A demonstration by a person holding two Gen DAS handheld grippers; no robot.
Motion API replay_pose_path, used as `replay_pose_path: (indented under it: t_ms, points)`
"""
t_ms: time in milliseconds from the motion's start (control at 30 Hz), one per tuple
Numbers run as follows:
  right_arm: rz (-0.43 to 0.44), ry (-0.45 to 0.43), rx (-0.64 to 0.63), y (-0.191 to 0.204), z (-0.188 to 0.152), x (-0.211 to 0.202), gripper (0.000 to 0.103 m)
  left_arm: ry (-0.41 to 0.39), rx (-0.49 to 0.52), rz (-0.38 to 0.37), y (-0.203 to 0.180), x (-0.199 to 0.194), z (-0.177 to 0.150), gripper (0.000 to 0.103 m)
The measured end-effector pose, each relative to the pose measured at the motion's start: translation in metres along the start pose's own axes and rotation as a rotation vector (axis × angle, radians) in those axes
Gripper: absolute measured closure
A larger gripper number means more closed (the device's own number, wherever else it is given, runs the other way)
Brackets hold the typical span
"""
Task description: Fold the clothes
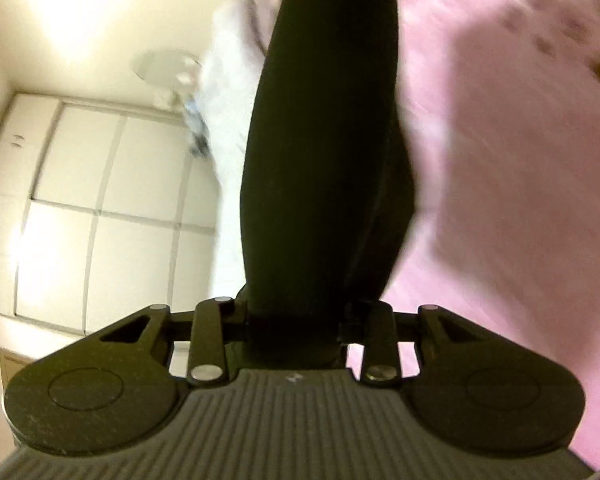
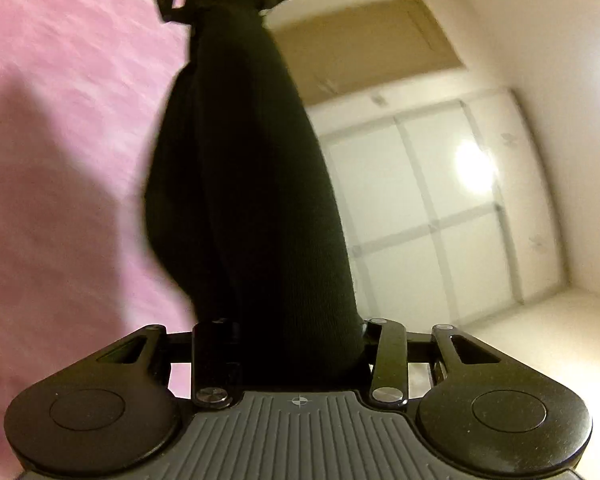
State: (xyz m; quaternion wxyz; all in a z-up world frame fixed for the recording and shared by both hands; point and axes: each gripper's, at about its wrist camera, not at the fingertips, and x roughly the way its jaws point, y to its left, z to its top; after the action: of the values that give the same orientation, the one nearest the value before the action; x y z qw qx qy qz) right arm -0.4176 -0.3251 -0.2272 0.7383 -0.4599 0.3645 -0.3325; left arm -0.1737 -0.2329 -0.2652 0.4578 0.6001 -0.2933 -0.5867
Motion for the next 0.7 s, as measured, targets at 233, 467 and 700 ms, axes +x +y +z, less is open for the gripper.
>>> replay_pose_path:
  t_ms: [233, 467, 700]
  points:
    - [0.308, 0.024, 0.011, 0.139, -0.010, -0.046, 0.063, 0.092, -0.070, -0.244, -0.168, -0.053, -0.033, 0.067]
    - [0.293, 0.068, -0.019, 0.159, -0.021, -0.089, 0.055, 0.048, -0.195, -0.252, -0.182, -0.100, -0.043, 0.058]
    - [0.269, 0.210, -0.004, 0.145, -0.051, -0.097, 0.038, 0.119, -0.417, -0.365, -0.141, -0.125, -0.092, 0.051]
